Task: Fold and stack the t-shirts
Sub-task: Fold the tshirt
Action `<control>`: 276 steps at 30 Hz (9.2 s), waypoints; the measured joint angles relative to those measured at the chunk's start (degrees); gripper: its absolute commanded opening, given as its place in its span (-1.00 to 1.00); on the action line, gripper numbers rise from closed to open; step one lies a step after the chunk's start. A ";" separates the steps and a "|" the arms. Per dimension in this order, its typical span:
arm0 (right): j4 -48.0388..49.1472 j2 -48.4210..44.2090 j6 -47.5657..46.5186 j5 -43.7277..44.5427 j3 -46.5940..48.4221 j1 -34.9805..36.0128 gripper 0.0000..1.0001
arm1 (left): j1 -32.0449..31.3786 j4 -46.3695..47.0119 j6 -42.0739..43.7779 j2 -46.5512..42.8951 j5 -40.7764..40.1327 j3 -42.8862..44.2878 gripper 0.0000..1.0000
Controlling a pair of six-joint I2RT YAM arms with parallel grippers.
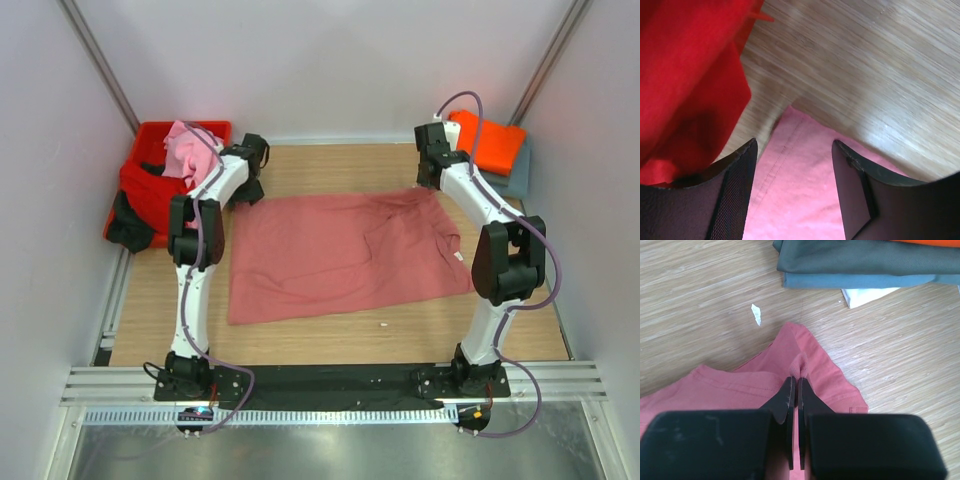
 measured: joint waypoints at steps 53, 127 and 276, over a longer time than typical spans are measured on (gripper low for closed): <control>-3.48 0.24 -0.20 -2.71 5.42 -0.48 -0.97 | 1.01 9.11 -1.20 -5.09 2.67 -10.34 -1.00; -0.44 -28.48 14.08 -2.86 -34.82 -6.25 0.44 | -15.02 10.69 -1.03 -50.14 -4.42 -51.89 0.47; -11.63 -72.17 29.00 -40.19 -72.08 21.44 0.22 | -60.28 25.24 -37.77 -70.42 5.70 -87.03 0.42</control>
